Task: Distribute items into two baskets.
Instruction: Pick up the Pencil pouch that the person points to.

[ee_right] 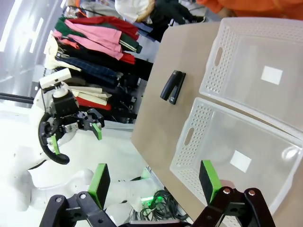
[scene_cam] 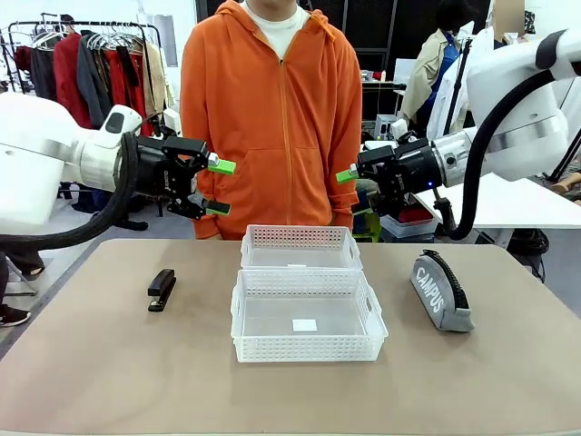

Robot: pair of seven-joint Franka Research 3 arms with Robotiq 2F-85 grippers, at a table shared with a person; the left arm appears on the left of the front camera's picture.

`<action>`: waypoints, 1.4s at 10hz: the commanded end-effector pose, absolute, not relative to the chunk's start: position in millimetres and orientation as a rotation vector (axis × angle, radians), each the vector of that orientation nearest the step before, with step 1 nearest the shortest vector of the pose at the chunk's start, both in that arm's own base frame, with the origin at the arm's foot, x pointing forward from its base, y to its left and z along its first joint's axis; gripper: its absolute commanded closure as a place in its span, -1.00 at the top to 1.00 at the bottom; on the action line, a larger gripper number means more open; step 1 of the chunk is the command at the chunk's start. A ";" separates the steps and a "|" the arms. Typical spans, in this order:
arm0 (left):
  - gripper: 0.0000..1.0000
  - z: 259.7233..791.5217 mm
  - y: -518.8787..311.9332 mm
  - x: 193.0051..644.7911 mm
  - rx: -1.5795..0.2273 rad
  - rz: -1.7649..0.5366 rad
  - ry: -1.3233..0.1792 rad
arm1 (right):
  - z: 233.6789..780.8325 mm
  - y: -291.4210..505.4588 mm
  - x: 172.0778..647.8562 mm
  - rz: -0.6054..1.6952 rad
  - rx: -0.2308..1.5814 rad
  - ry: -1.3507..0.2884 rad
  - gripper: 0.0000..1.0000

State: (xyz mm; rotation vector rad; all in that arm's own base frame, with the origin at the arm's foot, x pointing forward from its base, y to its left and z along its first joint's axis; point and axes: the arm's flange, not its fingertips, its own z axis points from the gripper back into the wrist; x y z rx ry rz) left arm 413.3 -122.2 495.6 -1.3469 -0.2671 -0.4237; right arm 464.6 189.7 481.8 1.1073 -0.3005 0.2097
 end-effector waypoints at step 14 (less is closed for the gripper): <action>1.00 510.1 -84.1 461.0 -1.517 -0.203 -0.108 | 531.3 118.1 511.4 0.014 1.570 -0.051 1.00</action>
